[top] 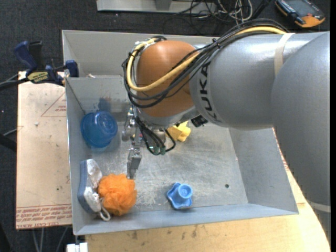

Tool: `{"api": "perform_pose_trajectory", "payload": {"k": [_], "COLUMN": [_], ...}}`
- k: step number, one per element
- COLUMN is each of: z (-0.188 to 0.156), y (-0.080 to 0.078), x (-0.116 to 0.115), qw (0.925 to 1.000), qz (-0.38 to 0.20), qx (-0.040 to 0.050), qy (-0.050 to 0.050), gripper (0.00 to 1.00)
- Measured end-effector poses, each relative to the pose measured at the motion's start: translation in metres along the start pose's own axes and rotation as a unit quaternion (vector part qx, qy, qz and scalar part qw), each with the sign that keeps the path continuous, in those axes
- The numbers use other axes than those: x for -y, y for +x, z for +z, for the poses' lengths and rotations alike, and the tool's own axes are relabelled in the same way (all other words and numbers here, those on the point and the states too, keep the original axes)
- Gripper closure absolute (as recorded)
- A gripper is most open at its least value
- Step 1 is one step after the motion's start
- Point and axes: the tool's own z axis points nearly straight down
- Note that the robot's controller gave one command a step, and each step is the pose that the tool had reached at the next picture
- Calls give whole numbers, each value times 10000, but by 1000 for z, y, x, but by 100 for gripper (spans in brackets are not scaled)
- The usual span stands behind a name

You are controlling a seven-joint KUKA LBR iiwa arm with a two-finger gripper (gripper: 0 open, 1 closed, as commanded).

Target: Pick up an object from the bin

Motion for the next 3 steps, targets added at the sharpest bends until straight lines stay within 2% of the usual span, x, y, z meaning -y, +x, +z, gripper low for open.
{"api": "perform_pose_trajectory", "payload": {"k": [1,2,3], "z": [-4,39,106], "y": [-2,9,27], "x": [1,-9,-20], "qw": [10000,9996,9792], "qz": [16,-276,-2029], "qx": [39,68,43], "qy": [-7,-11,13], "gripper": [0,0,100]}}
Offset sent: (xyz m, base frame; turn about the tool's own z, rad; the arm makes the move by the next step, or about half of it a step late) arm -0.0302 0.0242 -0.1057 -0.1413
